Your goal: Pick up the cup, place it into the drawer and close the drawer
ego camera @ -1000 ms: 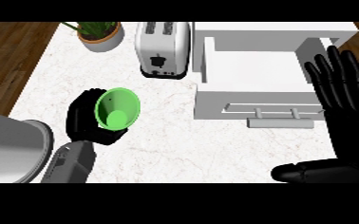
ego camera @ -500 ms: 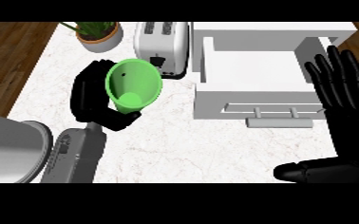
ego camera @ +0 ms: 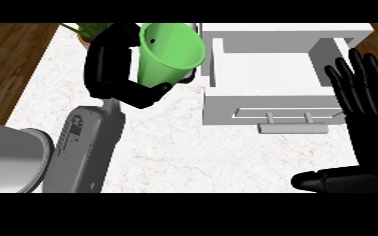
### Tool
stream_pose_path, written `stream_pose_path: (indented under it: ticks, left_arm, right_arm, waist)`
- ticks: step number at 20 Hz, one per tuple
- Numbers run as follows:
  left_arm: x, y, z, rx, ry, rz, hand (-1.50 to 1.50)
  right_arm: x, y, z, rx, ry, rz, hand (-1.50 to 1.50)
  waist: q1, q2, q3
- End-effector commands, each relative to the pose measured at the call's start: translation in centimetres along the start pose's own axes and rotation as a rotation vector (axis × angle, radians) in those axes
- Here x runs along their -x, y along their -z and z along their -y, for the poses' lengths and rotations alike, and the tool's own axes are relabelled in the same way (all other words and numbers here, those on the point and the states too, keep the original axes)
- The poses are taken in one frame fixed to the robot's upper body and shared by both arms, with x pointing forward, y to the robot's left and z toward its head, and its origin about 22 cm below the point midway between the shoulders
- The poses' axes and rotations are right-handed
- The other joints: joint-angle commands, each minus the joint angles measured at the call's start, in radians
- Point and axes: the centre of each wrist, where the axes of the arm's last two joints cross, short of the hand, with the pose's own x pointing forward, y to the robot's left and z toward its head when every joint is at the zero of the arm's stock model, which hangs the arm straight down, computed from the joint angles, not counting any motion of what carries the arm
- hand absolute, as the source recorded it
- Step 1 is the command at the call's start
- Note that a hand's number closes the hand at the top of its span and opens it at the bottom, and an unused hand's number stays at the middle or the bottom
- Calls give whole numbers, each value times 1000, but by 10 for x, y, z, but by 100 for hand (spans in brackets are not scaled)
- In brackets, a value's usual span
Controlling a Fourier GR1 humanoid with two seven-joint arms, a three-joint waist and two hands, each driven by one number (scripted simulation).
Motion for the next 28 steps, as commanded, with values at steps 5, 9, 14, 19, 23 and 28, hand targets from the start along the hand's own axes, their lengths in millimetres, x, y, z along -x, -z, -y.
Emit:
stream_pose_path:
  ticks: [5,9,14,19,23,28]
  left_arm:
    - [-32,59,35,16,65,-1,150]
    - [-9,71,58,54,70,-26,150]
    - [1,85,77,55,113,-74,150]
    - [13,100,93,43,140,-125,150]
    - [21,100,99,42,148,-130,150]
    - [37,99,116,31,199,-151,150]
  right_arm:
    - [-3,-5,2,-7,11,-22,-150]
    - [6,8,-24,9,8,3,-150]
    - [-9,-7,-6,3,2,0,-150]
    - [3,-5,3,-7,13,13,-150]
    - [-3,4,-1,5,-9,-15,-150]
    - [16,19,7,-3,18,3,-150]
  waist:
    - [-5,0,0]
    - [-6,3,0]
    - [-13,2,0]
    - [-22,5,0]
    - [-19,4,0]
    - [-39,10,1]
